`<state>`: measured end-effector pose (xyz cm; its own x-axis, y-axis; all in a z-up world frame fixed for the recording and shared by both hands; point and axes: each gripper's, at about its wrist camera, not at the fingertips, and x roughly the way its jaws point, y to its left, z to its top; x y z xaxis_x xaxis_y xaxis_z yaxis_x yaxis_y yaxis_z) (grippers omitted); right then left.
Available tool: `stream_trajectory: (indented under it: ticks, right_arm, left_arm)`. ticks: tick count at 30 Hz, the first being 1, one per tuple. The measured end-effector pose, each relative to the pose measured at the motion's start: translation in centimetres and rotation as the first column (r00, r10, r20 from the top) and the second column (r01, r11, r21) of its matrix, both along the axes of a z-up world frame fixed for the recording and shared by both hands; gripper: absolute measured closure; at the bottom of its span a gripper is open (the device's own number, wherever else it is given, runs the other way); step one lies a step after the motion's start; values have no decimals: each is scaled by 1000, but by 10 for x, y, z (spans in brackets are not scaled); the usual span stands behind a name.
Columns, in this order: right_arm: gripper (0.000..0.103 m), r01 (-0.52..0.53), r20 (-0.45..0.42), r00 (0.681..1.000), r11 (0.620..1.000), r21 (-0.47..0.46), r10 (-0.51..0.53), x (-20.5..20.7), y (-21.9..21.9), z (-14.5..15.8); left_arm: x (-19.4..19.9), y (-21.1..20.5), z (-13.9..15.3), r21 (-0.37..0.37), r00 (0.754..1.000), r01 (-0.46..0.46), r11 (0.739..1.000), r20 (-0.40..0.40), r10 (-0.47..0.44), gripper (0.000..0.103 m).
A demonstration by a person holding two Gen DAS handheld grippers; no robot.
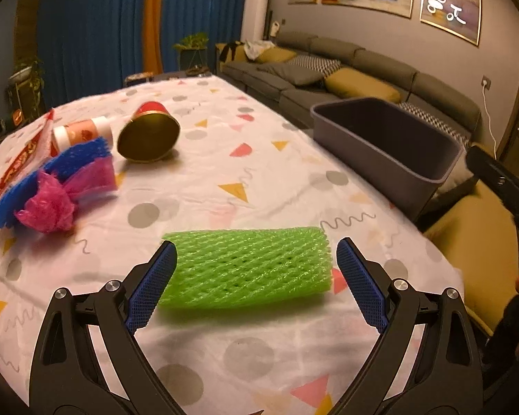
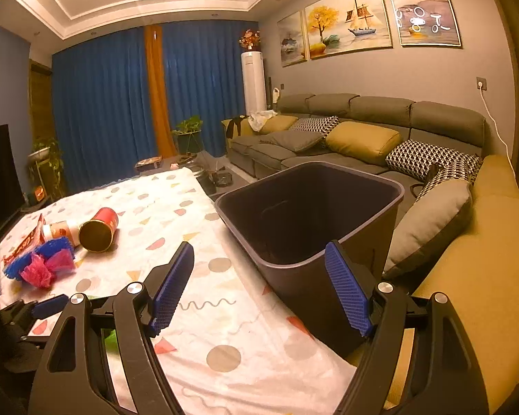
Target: Collect trash
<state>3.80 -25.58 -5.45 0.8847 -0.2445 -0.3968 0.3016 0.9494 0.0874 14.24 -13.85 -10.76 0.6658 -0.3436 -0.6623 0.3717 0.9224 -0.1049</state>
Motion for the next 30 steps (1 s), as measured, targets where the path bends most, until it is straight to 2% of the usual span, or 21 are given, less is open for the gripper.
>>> stream_trajectory:
  ticks: [9,12,15,17,18,20,21,22,23,26,30]
  right_arm:
    - [27,-33,4,999,999,-7,33,-4,15,-3]
    - [27,-40,0,999,999,-10,40,-3,15,-3]
    - [27,-38,2,999,999,-7,38,-2,15,-2]
    - [27,-36,4,999,999,-4,36,-2,15,-3]
    - [27,-36,3,999,999,-3,36,-2,15,-3]
    - [27,-34,-2,999,999,-2,34,-2,15,-4]
    - [27,-33,-5,999,999,0,33,-2,14,-5]
    - [27,-33,-7,999,999,1,33,-2,14,-5]
    - [27,-32,-8,999,999,1,32,-2,14,-5]
    - [27,-29,-10,1000,1000,-5,29,-2,13,-5]
    - [27,-19,-18,1000,1000,-1,19,0,9,-6]
  left_arm:
    - [19,-4,-14,6,993,-1,1000,-116,2,12]
    - [20,-2,-15,-2,993,-15,1000,-120,15,19]
    - [21,2,-16,-7,992,-34,999,-123,33,31]
    - [21,3,-15,1,992,-45,999,-119,44,48]
    - [21,4,-15,2,992,-47,999,-117,47,52]
    - [22,5,-14,3,992,-51,999,-117,51,68]
    - [23,6,-14,3,992,-52,999,-117,52,73]
    - [23,6,-14,1,992,-50,999,-118,49,85]
    - [24,7,-14,-6,992,-46,999,-122,45,93]
    - [25,10,-15,-30,991,-41,999,-131,37,103]
    - [23,16,-13,-56,992,-50,997,-119,43,103]
